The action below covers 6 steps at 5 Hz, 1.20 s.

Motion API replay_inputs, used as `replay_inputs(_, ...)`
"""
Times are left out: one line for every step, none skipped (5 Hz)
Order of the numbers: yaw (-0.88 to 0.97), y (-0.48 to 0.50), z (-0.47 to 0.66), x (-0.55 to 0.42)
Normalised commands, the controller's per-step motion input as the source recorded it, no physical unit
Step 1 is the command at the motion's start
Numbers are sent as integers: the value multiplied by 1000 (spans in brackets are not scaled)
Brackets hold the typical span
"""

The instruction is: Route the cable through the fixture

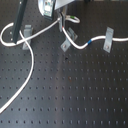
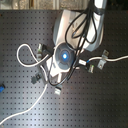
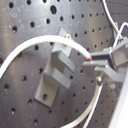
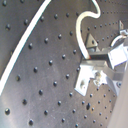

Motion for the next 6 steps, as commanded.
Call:
replay_inputs(0,-186,-153,-315)
replay_inputs(0,-238,-98,-216)
replay_inputs(0,-214,-142,-90)
replay_inputs(0,-180,-151,-76)
replay_inputs(0,-142,-167,-45)
replay_inputs(0,-249,-119,-105)
